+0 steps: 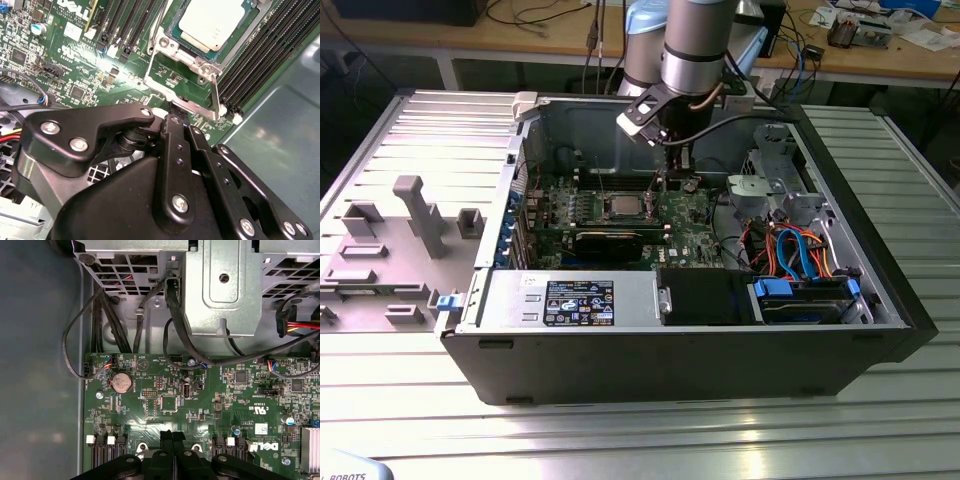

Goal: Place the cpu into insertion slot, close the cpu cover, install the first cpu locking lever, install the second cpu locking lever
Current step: 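Close the cpu cover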

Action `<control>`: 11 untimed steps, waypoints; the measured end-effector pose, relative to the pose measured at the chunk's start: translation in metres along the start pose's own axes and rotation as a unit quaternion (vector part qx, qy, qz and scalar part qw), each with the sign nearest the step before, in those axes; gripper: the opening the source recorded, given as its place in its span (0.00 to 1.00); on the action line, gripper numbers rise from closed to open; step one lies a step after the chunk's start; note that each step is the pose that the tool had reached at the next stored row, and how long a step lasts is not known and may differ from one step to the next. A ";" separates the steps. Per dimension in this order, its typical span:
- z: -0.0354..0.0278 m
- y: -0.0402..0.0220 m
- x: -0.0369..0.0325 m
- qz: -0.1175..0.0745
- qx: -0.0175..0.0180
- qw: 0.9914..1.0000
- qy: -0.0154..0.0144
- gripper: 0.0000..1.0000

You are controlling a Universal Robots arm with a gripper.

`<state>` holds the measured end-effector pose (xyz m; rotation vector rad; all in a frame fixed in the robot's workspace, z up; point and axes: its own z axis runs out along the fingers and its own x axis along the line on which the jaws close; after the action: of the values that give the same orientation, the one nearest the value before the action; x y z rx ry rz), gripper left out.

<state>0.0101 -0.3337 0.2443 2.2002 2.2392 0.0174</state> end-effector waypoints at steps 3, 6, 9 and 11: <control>0.0001 -0.0014 0.0000 0.000 0.000 1.000 0.000 0.11; 0.0003 -0.0030 0.0000 0.000 0.000 1.000 0.000 0.11; 0.0004 -0.0043 0.0001 0.000 0.000 1.000 0.000 0.11; 0.0005 -0.0047 0.0001 0.000 0.000 1.000 0.000 0.11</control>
<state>0.0054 -0.3337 0.2437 2.2002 2.2392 0.0175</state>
